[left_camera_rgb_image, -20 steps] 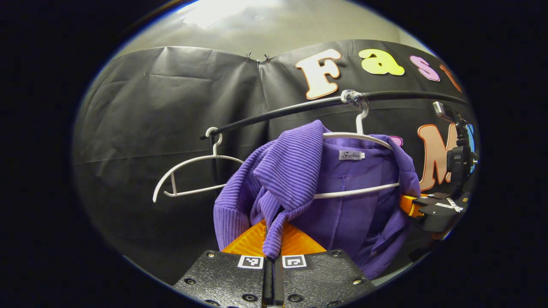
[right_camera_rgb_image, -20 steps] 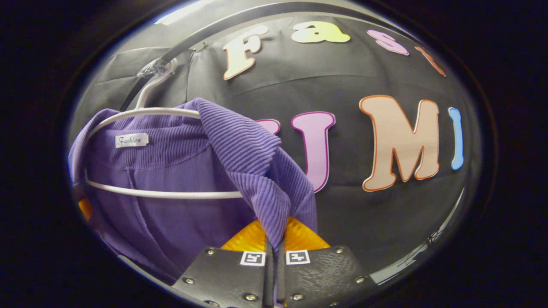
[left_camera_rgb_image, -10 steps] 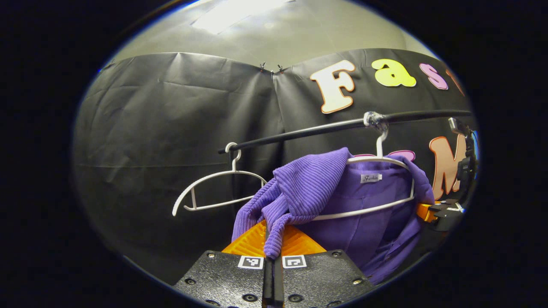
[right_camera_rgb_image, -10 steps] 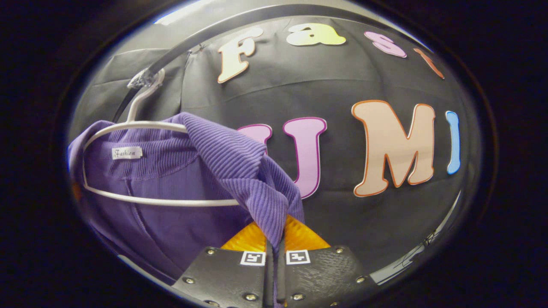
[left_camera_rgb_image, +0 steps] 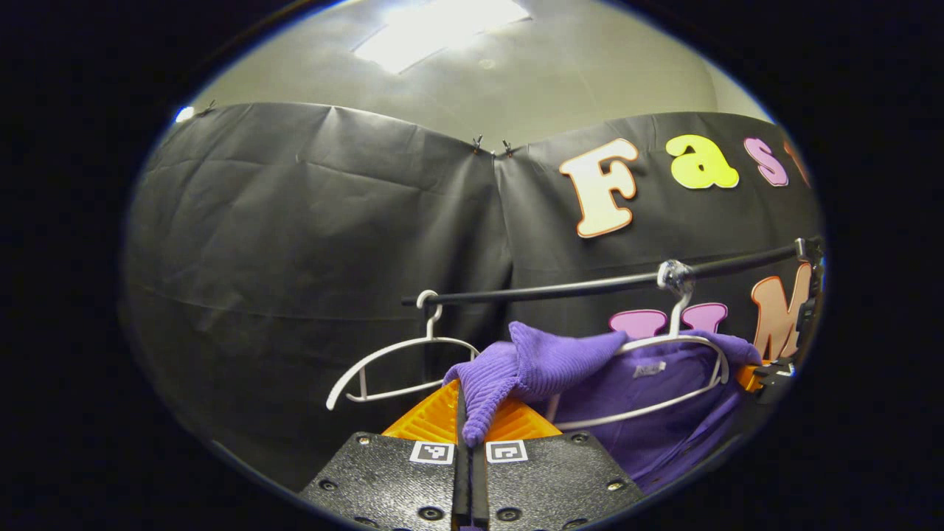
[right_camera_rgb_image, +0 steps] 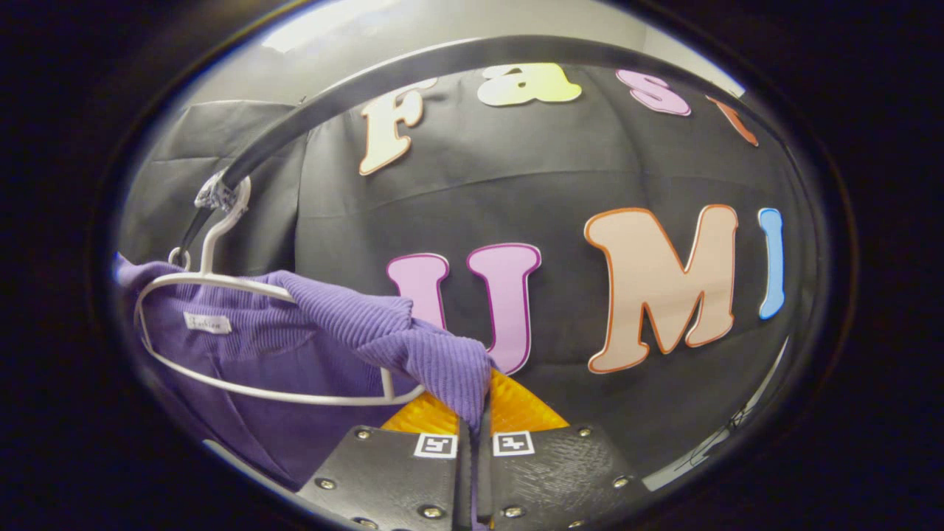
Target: Grasp the clothes on the hanger with both hands and then place them into the laundry hamper below.
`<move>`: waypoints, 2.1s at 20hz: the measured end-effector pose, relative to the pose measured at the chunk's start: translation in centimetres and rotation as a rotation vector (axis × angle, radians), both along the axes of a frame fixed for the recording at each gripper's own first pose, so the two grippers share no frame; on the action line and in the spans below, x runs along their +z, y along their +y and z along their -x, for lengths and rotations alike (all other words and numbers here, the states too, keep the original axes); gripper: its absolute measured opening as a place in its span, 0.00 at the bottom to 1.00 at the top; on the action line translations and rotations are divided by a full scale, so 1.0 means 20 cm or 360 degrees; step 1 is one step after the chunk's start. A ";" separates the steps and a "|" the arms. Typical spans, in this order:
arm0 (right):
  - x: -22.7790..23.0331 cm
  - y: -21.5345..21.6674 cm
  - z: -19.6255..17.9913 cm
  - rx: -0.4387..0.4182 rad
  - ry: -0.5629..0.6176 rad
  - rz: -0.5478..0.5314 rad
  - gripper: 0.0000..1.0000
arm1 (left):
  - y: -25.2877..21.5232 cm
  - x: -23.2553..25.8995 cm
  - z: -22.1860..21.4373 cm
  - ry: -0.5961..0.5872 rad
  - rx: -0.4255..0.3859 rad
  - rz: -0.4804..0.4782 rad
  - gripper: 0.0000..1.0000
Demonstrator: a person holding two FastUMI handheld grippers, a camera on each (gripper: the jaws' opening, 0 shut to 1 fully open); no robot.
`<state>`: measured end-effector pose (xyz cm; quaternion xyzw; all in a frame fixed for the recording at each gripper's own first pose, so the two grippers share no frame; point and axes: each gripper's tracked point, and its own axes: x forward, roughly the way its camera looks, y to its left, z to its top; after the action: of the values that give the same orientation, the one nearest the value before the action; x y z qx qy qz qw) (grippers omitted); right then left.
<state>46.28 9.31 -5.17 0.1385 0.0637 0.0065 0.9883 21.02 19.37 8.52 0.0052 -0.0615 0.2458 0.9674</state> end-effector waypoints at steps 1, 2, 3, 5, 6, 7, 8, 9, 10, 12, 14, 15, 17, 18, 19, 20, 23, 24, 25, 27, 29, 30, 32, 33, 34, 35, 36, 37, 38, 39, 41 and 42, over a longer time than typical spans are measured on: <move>0.03 0.00 -0.01 0.0002 -0.0028 0.0005 0.04 | 0.03 0.02 0.00 -0.0006 0.0014 -0.0008 0.02; 0.06 -0.01 -0.01 0.0007 -0.0049 0.0007 0.04 | 0.06 0.04 0.00 -0.0010 0.0029 -0.0022 0.00; 0.09 0.00 -0.01 0.0013 -0.0070 0.0004 0.04 | 0.08 0.05 0.01 -0.0015 0.0042 -0.0035 0.05; 0.15 0.00 -0.01 0.0028 -0.0111 0.0002 0.04 | 0.14 0.07 0.01 -0.0020 0.0066 -0.0061 0.02; 0.16 0.01 -0.01 0.0038 -0.0122 0.0003 0.03 | 0.17 0.06 0.01 -0.0017 0.0082 -0.0072 0.02; 0.17 0.01 -0.02 0.0048 -0.0128 0.0006 0.03 | 0.19 0.06 0.01 -0.0012 0.0095 -0.0081 0.02; 0.18 0.02 -0.02 0.0056 -0.0136 0.0001 0.03 | 0.22 0.06 0.01 -0.0002 0.0109 -0.0091 0.02; 0.19 0.03 -0.02 0.0065 -0.0145 -0.0008 0.03 | 0.25 0.04 0.02 0.0009 0.0125 -0.0102 0.02; 0.19 0.03 -0.02 0.0076 -0.0151 -0.0014 0.04 | 0.27 0.03 0.02 0.0023 0.0137 -0.0114 0.02; 0.20 0.04 -0.04 0.0092 -0.0158 -0.0013 0.04 | 0.32 -0.02 0.00 0.0062 0.0150 -0.0136 0.02; 0.20 0.05 -0.04 0.0106 -0.0169 -0.0012 0.06 | 0.36 -0.09 -0.02 0.0096 0.0147 -0.0145 0.02; 0.21 0.05 -0.05 0.0107 -0.0174 -0.0009 0.05 | 0.37 -0.13 -0.03 0.0109 0.0139 -0.0141 0.02; 0.21 0.05 -0.08 0.0104 -0.0184 -0.0007 0.06 | 0.38 -0.19 -0.06 0.0112 0.0113 -0.0125 0.02; 0.21 0.05 -0.08 0.0105 -0.0186 -0.0011 0.06 | 0.38 -0.24 -0.07 0.0118 0.0105 -0.0113 0.04; 0.20 0.05 -0.09 0.0102 -0.0186 -0.0013 0.06 | 0.38 -0.28 -0.08 0.0130 0.0095 -0.0096 0.04; 0.20 0.05 -0.10 0.0097 -0.0190 -0.0011 0.04 | 0.38 -0.32 -0.09 0.0138 0.0087 -0.0084 0.00; 0.20 0.03 -0.13 0.0071 -0.0204 0.0007 0.04 | 0.35 -0.43 -0.13 0.0173 0.0062 -0.0058 0.01; 0.20 0.02 -0.14 0.0065 -0.0206 0.0007 0.04 | 0.34 -0.47 -0.14 0.0190 0.0056 -0.0044 0.00; 0.20 0.00 -0.15 0.0056 -0.0208 0.0009 0.04 | 0.33 -0.51 -0.16 0.0202 0.0048 -0.0028 0.00; 0.19 -0.02 -0.18 0.0035 -0.0211 0.0016 0.04 | 0.29 -0.57 -0.19 0.0224 0.0028 0.0009 0.02; 0.19 -0.05 -0.20 0.0013 -0.0215 0.0029 0.04 | 0.25 -0.62 -0.21 0.0241 0.0009 0.0035 0.02; 0.19 -0.07 -0.20 0.0001 -0.0218 0.0033 0.04 | 0.23 -0.64 -0.22 0.0249 -0.0003 0.0044 0.02; 0.18 -0.11 -0.22 -0.0025 -0.0222 0.0039 0.04 | 0.19 -0.66 -0.23 0.0234 -0.0023 0.0073 0.00; 0.18 -0.13 -0.23 -0.0043 -0.0222 0.0043 0.04 | 0.17 -0.69 -0.23 0.0237 -0.0033 0.0097 0.02; 0.17 -0.15 -0.23 -0.0061 -0.0218 0.0047 0.04 | 0.15 -0.70 -0.24 0.0239 -0.0048 0.0115 0.02; 0.16 -0.18 -0.24 -0.0071 -0.0212 0.0047 0.04 | 0.12 -0.71 -0.24 0.0240 -0.0064 0.0122 0.02; 0.15 -0.19 -0.24 -0.0079 -0.0204 0.0043 0.04 | 0.10 -0.71 -0.26 0.0250 -0.0081 0.0120 0.05; 0.14 -0.20 -0.25 -0.0088 -0.0201 0.0041 0.04 | 0.09 -0.72 -0.25 0.0259 -0.0089 0.0112 0.02; 0.13 -0.21 -0.24 -0.0100 -0.0198 0.0047 0.04 | 0.07 -0.72 -0.25 0.0262 -0.0096 0.0105 0.02; 0.12 -0.23 -0.24 -0.0115 -0.0196 0.0059 0.04 | 0.06 -0.72 -0.26 0.0261 -0.0106 0.0102 0.02; 0.10 -0.26 -0.24 -0.0150 -0.0186 0.0085 0.04 | 0.03 -0.72 -0.27 0.0265 -0.0120 0.0101 0.02; 0.08 -0.28 -0.24 -0.0163 -0.0177 0.0088 0.04 | 0.01 -0.72 -0.27 0.0265 -0.0133 0.0106 0.02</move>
<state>51.07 3.77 -3.66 0.1137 0.0016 -0.0382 0.9928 26.51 19.51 -5.86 -0.0090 0.0271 0.2060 0.9781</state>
